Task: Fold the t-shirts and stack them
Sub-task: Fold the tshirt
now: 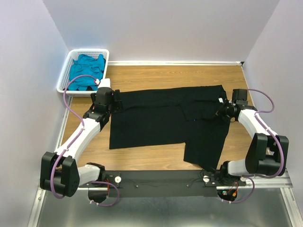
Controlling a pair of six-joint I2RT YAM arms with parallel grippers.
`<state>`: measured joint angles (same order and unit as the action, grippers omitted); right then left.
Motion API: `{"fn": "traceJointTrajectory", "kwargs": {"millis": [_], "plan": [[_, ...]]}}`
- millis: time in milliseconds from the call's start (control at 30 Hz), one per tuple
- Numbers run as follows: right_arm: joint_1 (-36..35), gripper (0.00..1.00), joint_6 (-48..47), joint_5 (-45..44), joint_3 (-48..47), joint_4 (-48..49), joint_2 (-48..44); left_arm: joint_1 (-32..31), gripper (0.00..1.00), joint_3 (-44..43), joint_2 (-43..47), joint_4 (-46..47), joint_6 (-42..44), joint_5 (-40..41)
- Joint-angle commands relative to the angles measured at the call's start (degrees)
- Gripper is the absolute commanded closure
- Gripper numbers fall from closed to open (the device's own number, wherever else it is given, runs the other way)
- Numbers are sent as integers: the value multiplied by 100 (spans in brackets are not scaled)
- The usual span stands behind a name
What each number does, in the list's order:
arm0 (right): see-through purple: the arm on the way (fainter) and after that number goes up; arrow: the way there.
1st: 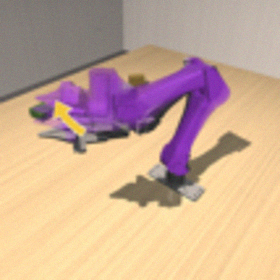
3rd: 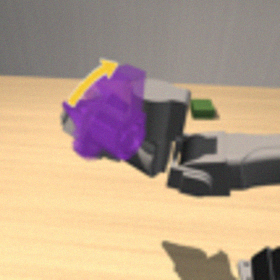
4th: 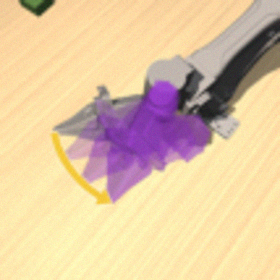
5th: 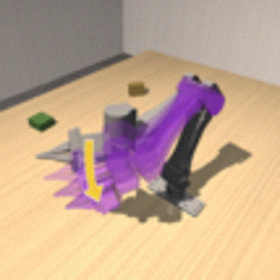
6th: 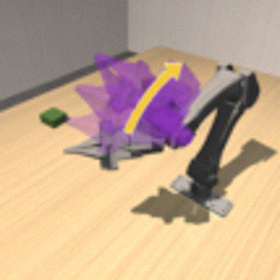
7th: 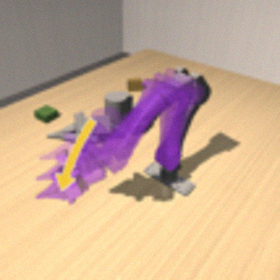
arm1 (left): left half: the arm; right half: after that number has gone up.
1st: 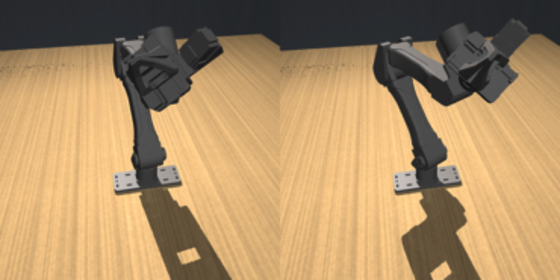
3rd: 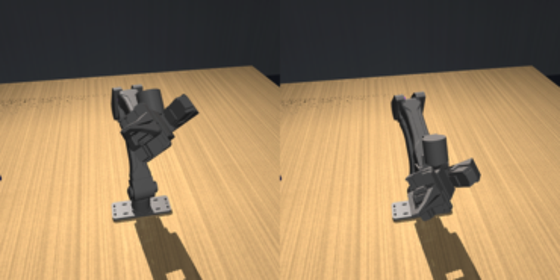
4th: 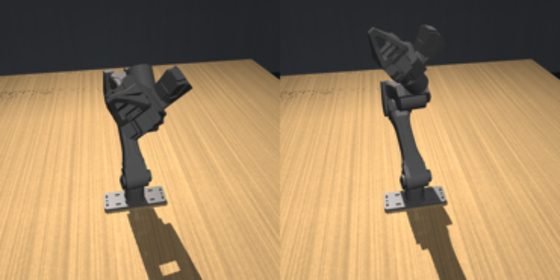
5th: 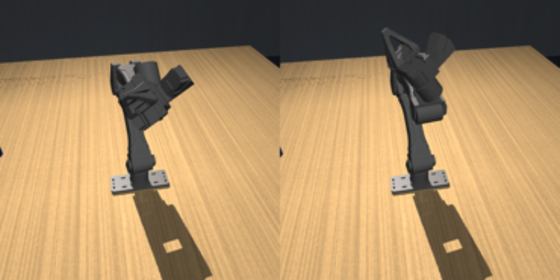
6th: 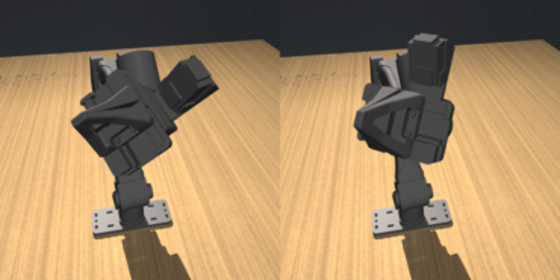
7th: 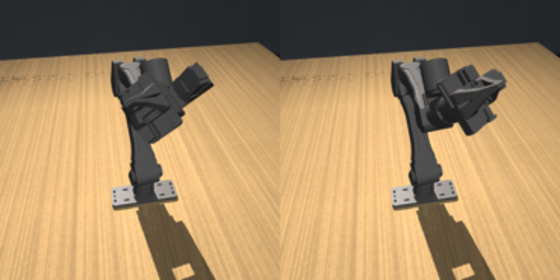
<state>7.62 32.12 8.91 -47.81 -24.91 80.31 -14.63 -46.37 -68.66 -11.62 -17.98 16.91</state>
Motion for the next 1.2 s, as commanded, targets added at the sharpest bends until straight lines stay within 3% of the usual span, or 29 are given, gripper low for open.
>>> {"fn": "traceJointTrajectory", "kwargs": {"millis": [0,1167], "plan": [[56,99,49,15,140,-269,-323,31,6,-83,72,133,31,-135],[47,99,189,261,413,-630,-904,31,6,-83,90,125,49,-188]]}}
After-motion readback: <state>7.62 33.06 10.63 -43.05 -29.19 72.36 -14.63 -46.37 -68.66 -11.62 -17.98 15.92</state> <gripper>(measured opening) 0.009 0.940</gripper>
